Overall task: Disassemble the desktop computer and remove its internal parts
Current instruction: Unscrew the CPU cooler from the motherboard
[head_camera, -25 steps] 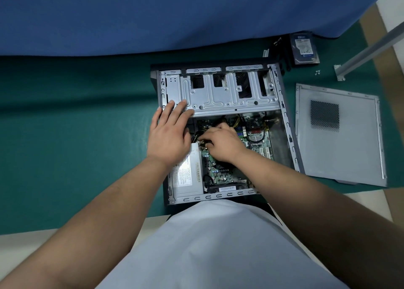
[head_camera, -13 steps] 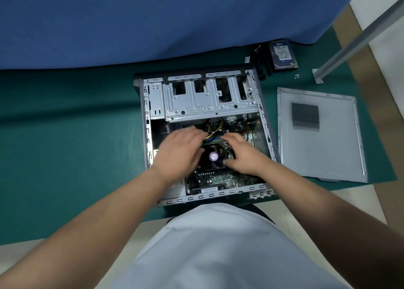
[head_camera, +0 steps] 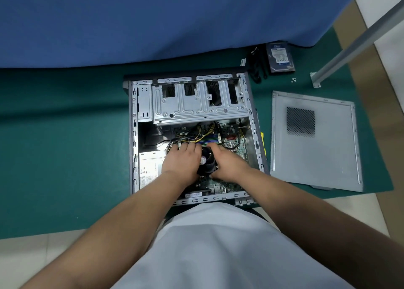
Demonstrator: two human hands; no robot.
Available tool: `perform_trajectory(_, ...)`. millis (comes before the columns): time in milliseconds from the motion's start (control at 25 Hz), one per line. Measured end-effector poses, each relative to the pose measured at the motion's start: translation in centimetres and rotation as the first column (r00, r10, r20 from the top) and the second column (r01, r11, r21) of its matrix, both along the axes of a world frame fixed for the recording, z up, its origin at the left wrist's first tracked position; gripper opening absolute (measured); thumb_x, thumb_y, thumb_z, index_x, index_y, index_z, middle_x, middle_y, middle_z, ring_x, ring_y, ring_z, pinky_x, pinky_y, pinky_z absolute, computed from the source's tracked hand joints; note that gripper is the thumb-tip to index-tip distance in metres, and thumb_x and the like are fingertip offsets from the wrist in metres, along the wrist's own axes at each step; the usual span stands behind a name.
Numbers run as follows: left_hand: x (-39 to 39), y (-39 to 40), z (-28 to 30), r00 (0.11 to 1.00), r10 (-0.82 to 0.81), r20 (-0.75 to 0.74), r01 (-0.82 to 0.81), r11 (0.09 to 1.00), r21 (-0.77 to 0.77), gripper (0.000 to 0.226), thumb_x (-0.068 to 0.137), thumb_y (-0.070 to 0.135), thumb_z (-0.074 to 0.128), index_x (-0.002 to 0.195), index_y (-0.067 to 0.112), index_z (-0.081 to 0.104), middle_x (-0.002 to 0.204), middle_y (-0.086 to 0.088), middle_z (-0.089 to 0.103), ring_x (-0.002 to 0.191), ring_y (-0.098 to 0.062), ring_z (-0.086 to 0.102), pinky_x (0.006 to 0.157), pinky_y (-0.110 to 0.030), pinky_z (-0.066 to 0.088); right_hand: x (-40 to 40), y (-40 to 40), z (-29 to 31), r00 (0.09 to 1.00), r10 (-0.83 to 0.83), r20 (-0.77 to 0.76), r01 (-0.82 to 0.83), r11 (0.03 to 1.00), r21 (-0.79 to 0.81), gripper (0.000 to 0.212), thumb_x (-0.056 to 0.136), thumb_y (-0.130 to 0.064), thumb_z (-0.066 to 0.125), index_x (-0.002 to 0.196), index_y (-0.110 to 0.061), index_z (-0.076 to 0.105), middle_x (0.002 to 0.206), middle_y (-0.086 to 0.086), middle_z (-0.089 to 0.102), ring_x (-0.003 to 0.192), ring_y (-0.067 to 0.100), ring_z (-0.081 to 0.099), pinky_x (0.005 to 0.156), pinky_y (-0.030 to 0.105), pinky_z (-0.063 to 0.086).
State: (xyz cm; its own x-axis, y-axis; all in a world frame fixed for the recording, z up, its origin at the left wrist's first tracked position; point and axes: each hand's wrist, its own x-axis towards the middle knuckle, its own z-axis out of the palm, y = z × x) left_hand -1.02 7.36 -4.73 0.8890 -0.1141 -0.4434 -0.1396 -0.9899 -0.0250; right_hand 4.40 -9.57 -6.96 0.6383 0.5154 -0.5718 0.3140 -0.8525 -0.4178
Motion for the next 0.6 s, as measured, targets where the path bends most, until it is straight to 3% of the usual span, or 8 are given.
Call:
perform_trajectory(120,-0.2,0.4,0.5,0.999,0.009,0.052,-0.005,0.997,-0.078,0.078,0.078,0.057,0.071,0.138,0.016,0.043,0.134,-0.004,0.053,0.132,-0.027,0.044,0.108,-0.038,0.035,0.2,-0.5,1.3,1.0,-0.001,-0.01,0.002,0.998,0.067,0.103,0.071,-0.026,0.09,0.15,-0.028,0.024,0.146,0.004,0.048,0.12,0.029,0.059,0.091,0.042,0.054)
perform_trajectory(320,-0.4,0.4,3.8,0.988,0.07,0.137,-0.037,0.974,-0.225,0.1,0.071,0.076,0.065,0.147,0.017,0.037,0.152,-0.002,0.04,0.151,-0.03,0.017,0.121,-0.045,0.013,2.1,-1.8,6.8,0.995,0.096,0.036,-0.1,0.989,0.105,0.107,0.068,-0.035,0.091,0.15,-0.037,0.022,0.139,0.0,0.051,0.12,0.023,0.055,0.097,0.042,0.051)
perform_trajectory(360,0.0,0.3,4.9,0.987,0.079,0.142,-0.041,0.967,-0.251,0.105,0.069,0.08,0.063,0.149,0.018,0.035,0.153,-0.001,0.04,0.152,-0.029,0.015,0.121,-0.046,0.008,3.0,-2.0,8.5,0.99,0.13,0.048,-0.134,0.985,0.105,0.107,0.066,-0.037,0.091,0.149,-0.04,0.023,0.139,-0.001,0.051,0.121,0.021,0.055,0.098,0.041,0.05)
perform_trajectory(440,1.5,0.0,7.6,0.981,0.132,0.143,-0.07,0.926,-0.372,0.106,0.064,0.084,0.061,0.149,0.026,0.035,0.144,0.005,0.052,0.146,-0.021,0.032,0.121,-0.043,0.003,5.3,-2.2,12.0,0.979,0.189,0.077,-0.198,0.972,0.125,0.103,0.063,-0.041,0.09,0.146,-0.042,0.029,0.136,-0.006,0.056,0.119,0.017,0.055,0.099,0.04,0.049)
perform_trajectory(520,3.5,0.2,10.4,0.966,0.224,0.126,-0.122,0.831,-0.542,0.093,0.061,0.082,0.065,0.138,0.035,0.043,0.125,0.016,0.062,0.125,-0.01,0.053,0.121,-0.04,0.011,7.6,-2.1,15.2,0.975,0.191,0.111,-0.209,0.96,0.188,0.098,0.061,-0.044,0.089,0.144,-0.042,0.037,0.132,-0.013,0.059,0.114,0.01,0.057,0.096,0.033,0.05)
perform_trajectory(600,5.2,1.2,12.5,0.923,0.382,0.038,-0.243,0.658,-0.713,0.083,0.056,0.077,0.072,0.126,0.038,0.05,0.112,0.022,0.064,0.104,-0.004,0.06,0.109,-0.033,0.038,9.3,-2.1,17.7,0.994,0.06,0.091,-0.087,0.941,0.328,0.096,0.065,-0.046,0.088,0.147,-0.043,0.039,0.136,-0.017,0.055,0.112,0.002,0.057,0.095,0.024,0.049)
